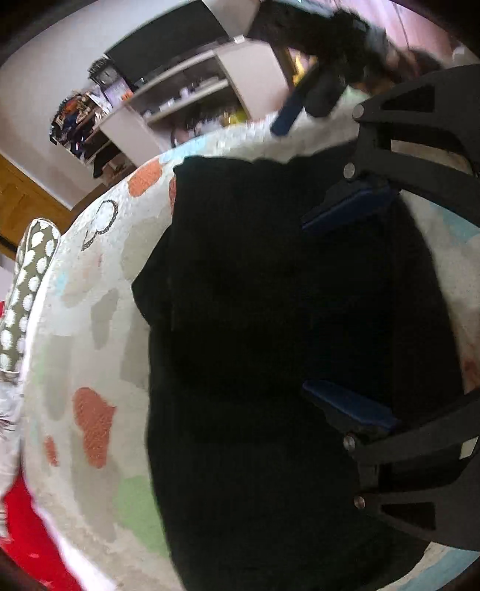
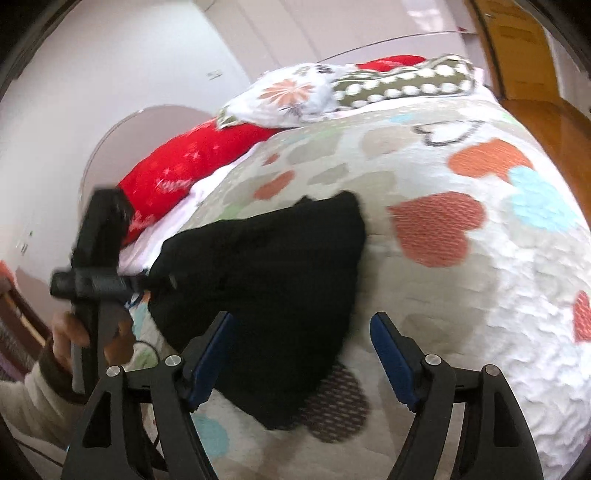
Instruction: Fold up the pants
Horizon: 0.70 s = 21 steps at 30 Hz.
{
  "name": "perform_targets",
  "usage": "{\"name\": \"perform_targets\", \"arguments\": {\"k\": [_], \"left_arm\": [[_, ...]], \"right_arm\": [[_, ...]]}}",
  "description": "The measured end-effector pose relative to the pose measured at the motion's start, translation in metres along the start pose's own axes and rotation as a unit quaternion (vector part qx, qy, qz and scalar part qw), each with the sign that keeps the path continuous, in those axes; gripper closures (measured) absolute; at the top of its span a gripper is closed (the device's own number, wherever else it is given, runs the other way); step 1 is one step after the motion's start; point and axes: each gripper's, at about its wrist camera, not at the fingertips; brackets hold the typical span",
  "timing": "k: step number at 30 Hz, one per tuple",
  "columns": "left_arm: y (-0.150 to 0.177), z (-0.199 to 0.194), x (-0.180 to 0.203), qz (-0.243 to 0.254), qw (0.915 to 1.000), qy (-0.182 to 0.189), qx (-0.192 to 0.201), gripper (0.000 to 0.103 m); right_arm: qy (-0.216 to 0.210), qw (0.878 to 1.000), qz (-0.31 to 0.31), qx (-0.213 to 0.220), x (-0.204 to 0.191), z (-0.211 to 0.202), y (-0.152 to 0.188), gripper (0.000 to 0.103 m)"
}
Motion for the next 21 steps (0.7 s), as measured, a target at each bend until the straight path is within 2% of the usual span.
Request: {"name": "perform_targets", "arguments": {"k": [1,2,4,8,13,14,15,16,17,18,19,20,21], "left_arm": [[0.001,0.001,0.007,0.010,0.9999,-0.006,-0.006,0.077],[0.000,0.000,0.012,0.011,0.9999,0.000,-0.011,0.081],[-0.001,-0.012,0.023,0.017,0.9997,0.015,-0.004,0.085],[-0.001,-0.039,0.043,0.041,0.9991,0.005,0.006,0.086],[0.005,-0.012,0.031,0.029,0.9980,-0.039,-0.040,0.085],[0.007,-0.010,0.027,0.025,0.9982,-0.040,-0.037,0.085],[0.009,-0.008,0.023,0.018,0.9985,-0.041,-0.031,0.085],[0.009,-0.008,0.016,0.004,0.9990,-0.037,-0.026,0.085],[0.009,-0.008,0.012,-0.005,0.9993,-0.032,-0.021,0.084],[0.006,-0.009,0.007,-0.015,0.9994,-0.028,-0.010,0.084],[0.005,-0.010,0.005,-0.016,0.9993,-0.034,-0.002,0.083],[0.005,-0.011,0.004,-0.015,0.9991,-0.039,0.004,0.083],[0.003,-0.012,0.002,-0.017,0.9991,-0.038,0.009,0.082]], "right_arm": [[-0.001,1.000,0.006,0.003,0.004,-0.004,0.000,0.026],[-0.001,1.000,0.009,0.007,0.006,-0.007,-0.001,0.026],[0.001,1.000,0.006,0.014,0.007,-0.011,-0.004,0.026],[-0.002,0.999,-0.021,0.036,-0.004,-0.020,-0.016,0.026],[0.000,0.997,-0.071,0.030,-0.040,0.006,-0.044,0.027],[-0.014,0.996,-0.082,0.028,-0.045,0.012,-0.046,0.034],[-0.026,0.994,-0.100,0.024,-0.053,0.022,-0.049,0.047],[-0.014,0.993,-0.115,0.016,-0.058,0.034,-0.051,0.054],[0.026,0.992,-0.122,-0.008,-0.058,0.055,-0.052,0.066],[0.046,0.991,-0.120,-0.023,-0.055,0.068,-0.052,0.076],[0.057,0.991,-0.113,-0.037,-0.049,0.082,-0.051,0.081],[0.056,0.993,-0.094,-0.046,-0.039,0.092,-0.050,0.094],[0.046,0.996,-0.067,-0.047,-0.028,0.095,-0.050,0.101]]}}
Point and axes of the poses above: each gripper's, at about its wrist camera, not at the fingertips, and z roughly the way its jaws point, x to its right, y to its underside, and after that the axes turned 11 degrees about y, right-handed
